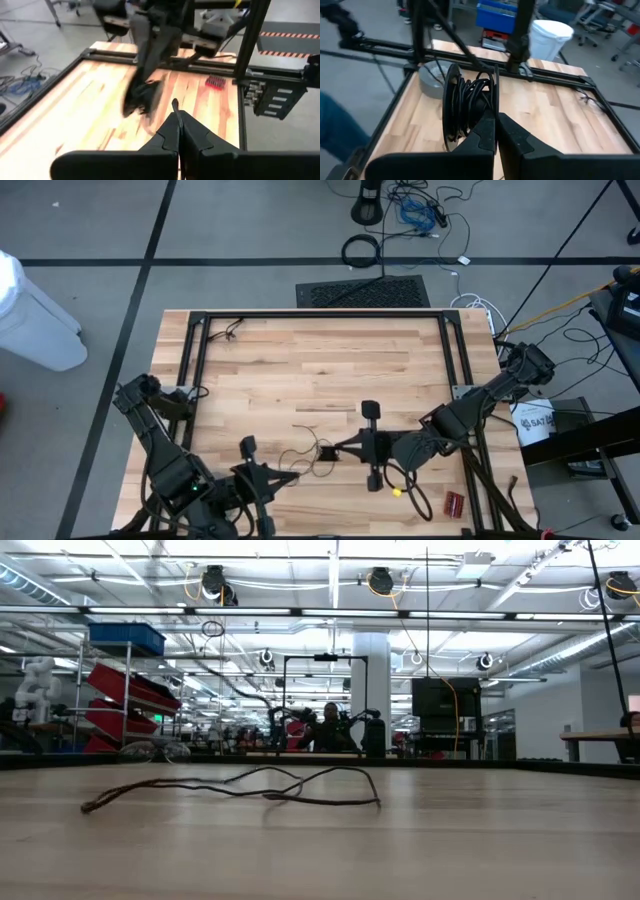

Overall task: Coil cords
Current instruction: Coil the black wire onto the spool

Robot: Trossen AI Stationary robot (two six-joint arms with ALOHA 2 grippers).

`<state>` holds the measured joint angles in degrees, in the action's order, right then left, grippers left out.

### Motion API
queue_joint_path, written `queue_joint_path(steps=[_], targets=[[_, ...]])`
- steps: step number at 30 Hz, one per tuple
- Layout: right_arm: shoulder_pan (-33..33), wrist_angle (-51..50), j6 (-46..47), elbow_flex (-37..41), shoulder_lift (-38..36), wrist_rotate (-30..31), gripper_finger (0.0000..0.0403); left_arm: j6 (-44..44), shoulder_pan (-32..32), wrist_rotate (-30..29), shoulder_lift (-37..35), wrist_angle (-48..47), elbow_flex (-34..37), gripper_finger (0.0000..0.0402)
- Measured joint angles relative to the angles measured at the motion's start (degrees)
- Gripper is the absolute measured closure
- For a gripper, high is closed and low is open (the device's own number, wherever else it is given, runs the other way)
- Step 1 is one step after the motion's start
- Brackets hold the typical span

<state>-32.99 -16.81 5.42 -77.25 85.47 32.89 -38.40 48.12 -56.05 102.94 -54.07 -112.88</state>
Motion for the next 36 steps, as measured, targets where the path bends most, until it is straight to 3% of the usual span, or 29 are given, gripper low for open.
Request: queue_joint_path(steps=[13, 16, 22, 30, 36], targets=[[0.0, 1.7, -4.9, 0.0, 0.0, -10.6, 0.0403, -1.6, -1.5, -2.8, -2.9, -0.7, 0.0, 0.0398], [0.0, 2.0, -5.1, 0.0, 0.3, -10.1, 0.0403, -1.5, -2.0, -2.9, -4.0, -0.3, -0.1, 0.0398], [1.1, 2.3, -3.1, 0.0, 1.6, -2.4, 0.0403, -1.7, -4.3, -3.0, -4.0, 0.1, -0.1, 0.0398], [3.4, 2.6, 0.5, 0.0, 4.0, 11.0, 0.0403, 2.0, -8.9, -2.9, -3.7, 7.8, -0.1, 0.0398], [4.9, 5.2, 0.3, 0.0, 4.1, 13.7, 0.0403, 6.0, -11.3, -0.8, -2.0, 13.9, -0.1, 0.0398]])
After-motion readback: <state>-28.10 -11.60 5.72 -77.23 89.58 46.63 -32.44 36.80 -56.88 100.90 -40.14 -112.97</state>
